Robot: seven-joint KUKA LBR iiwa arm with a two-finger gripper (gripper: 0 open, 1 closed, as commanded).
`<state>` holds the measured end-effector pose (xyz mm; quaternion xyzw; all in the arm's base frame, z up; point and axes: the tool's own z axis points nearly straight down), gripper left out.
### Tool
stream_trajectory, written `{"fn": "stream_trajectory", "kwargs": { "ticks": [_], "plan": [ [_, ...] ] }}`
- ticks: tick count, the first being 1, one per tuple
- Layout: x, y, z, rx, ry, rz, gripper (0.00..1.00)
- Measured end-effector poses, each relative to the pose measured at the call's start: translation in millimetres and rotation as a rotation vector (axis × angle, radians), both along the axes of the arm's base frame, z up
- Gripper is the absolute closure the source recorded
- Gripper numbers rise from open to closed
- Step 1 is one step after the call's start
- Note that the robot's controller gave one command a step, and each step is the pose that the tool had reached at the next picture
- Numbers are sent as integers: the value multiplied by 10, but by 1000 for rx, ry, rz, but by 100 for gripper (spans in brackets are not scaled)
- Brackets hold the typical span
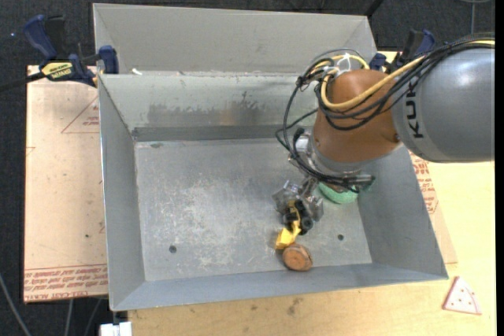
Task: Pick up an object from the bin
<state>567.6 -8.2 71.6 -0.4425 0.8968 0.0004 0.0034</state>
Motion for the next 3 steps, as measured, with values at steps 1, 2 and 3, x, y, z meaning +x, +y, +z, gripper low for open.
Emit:
{"fn": "stream_trajectory", "kwargs": {
  "ticks": [1,2,3],
  "plan": [
    [0,0,0,0,0,0,100],
    [0,0,0,0,0,0,100],
    [0,0,0,1,0,0,100]
  ]
}}
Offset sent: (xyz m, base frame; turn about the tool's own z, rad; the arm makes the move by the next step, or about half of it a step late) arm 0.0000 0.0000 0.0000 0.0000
